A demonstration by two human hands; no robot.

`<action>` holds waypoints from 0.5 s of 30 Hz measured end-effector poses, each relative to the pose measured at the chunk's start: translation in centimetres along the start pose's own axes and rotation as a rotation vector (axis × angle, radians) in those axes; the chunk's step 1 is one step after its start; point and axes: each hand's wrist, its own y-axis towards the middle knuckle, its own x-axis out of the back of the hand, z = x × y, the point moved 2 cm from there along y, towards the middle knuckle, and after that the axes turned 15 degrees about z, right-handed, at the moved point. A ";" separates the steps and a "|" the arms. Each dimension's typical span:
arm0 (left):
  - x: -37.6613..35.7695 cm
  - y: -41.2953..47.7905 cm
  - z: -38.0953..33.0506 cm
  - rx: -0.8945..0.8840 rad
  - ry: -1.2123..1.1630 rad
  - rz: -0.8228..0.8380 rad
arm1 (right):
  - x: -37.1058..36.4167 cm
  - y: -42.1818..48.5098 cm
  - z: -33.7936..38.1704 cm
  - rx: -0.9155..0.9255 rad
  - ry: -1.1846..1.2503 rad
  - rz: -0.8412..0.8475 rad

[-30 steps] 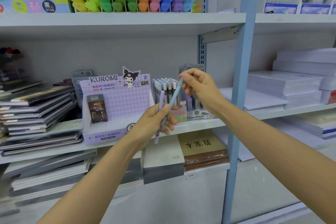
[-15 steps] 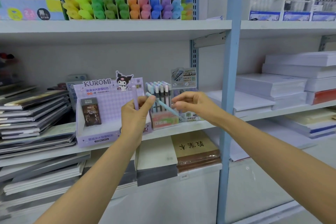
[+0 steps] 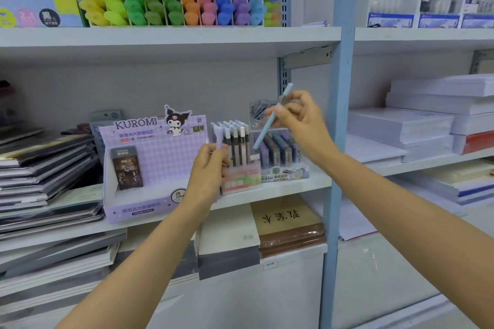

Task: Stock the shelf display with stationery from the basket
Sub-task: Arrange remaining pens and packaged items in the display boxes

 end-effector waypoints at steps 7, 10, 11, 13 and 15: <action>0.9 0.1 1.0 -0.059 0.090 0.026 | -1.0 1.6 -2.8 -0.084 -0.129 -0.007; 1.1 0.1 1.4 -0.045 0.097 0.049 | -2.1 1.6 -4.4 -0.129 -0.251 0.054; 1.2 0.0 1.4 -0.041 0.102 0.049 | -2.3 1.6 -4.8 -0.136 -0.307 0.067; 1.3 0.0 1.5 -0.046 0.105 0.049 | -2.6 1.5 -5.3 -0.132 -0.414 0.085; 1.4 0.0 1.6 -0.051 0.099 0.053 | -2.7 1.5 -5.6 -0.117 -0.482 0.107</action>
